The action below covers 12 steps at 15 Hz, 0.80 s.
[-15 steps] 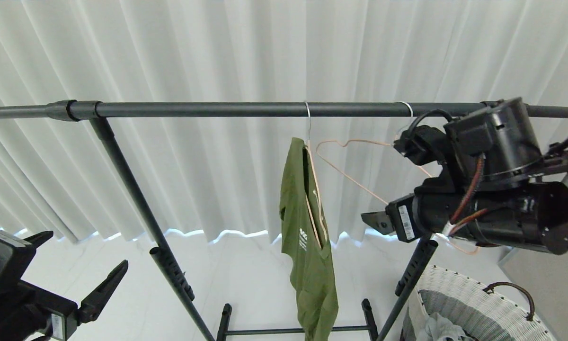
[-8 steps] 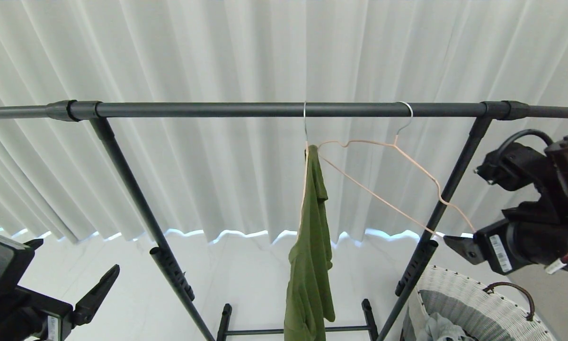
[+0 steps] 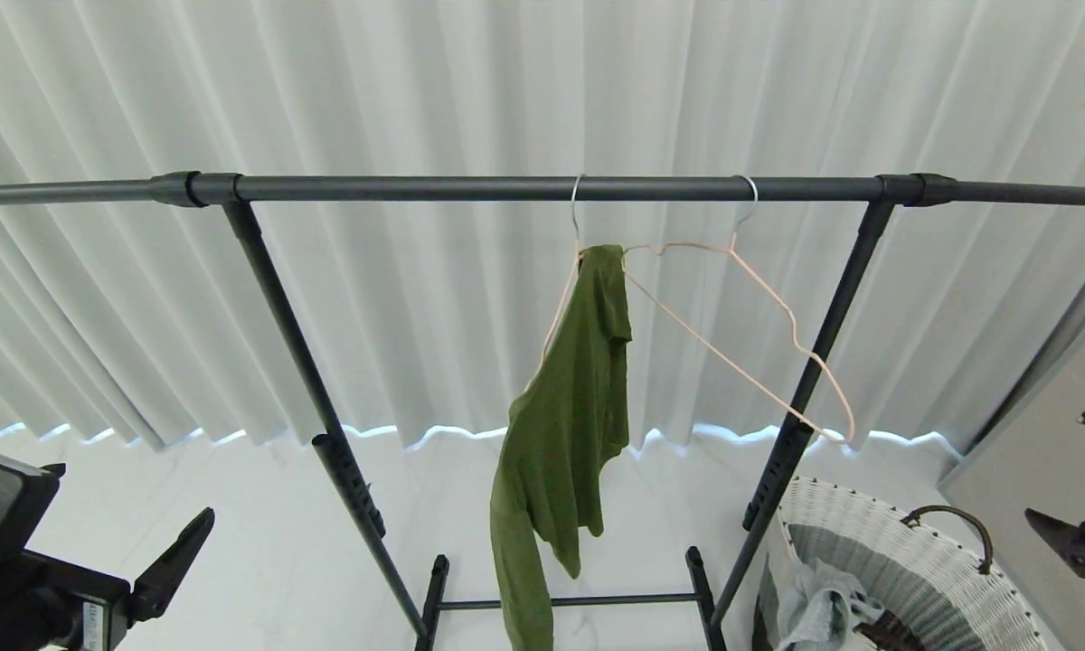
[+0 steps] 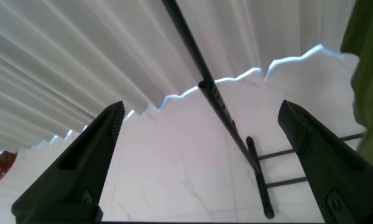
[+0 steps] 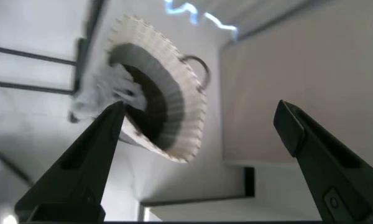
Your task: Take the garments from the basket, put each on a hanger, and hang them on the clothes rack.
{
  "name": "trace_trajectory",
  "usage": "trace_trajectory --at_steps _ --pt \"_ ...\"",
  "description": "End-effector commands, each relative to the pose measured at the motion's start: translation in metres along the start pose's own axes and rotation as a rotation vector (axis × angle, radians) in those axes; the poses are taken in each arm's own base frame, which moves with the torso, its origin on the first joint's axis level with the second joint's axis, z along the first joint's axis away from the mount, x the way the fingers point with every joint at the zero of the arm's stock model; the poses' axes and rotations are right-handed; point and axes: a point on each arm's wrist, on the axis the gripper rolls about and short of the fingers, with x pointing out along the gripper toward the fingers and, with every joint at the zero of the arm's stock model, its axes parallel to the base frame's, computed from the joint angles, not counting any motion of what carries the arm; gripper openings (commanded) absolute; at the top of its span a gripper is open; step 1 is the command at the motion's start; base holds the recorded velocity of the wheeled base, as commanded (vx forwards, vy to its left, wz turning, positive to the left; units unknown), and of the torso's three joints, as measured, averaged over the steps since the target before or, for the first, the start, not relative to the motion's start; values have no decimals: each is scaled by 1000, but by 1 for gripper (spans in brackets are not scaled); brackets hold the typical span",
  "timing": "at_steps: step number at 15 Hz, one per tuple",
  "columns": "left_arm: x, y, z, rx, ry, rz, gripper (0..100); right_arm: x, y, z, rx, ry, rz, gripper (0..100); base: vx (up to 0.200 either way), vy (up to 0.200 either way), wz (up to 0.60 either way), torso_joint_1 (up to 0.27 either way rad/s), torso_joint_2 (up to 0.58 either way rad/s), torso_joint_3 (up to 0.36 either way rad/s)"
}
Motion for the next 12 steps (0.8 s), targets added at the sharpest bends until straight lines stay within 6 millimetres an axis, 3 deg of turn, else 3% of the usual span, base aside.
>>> trace_trajectory --at_steps 1,2,9,12 --pt "0 1 0 -1 4 6 100 -1 -5 -15 9 18 -43 100 -200 0 0 2 7 2" --pt "0 0 -2 -3 8 4 100 1 -6 -18 6 13 -63 100 -200 0 0 -7 7 -2" --pt "0 -1 -3 -2 10 -6 100 0 -6 -27 4 16 -80 100 0 0 0 0 0 0" --pt "-1 -2 -5 -2 16 -8 100 0 -6 -27 -2 16 -80 100 0 0 0 -126 287 154"
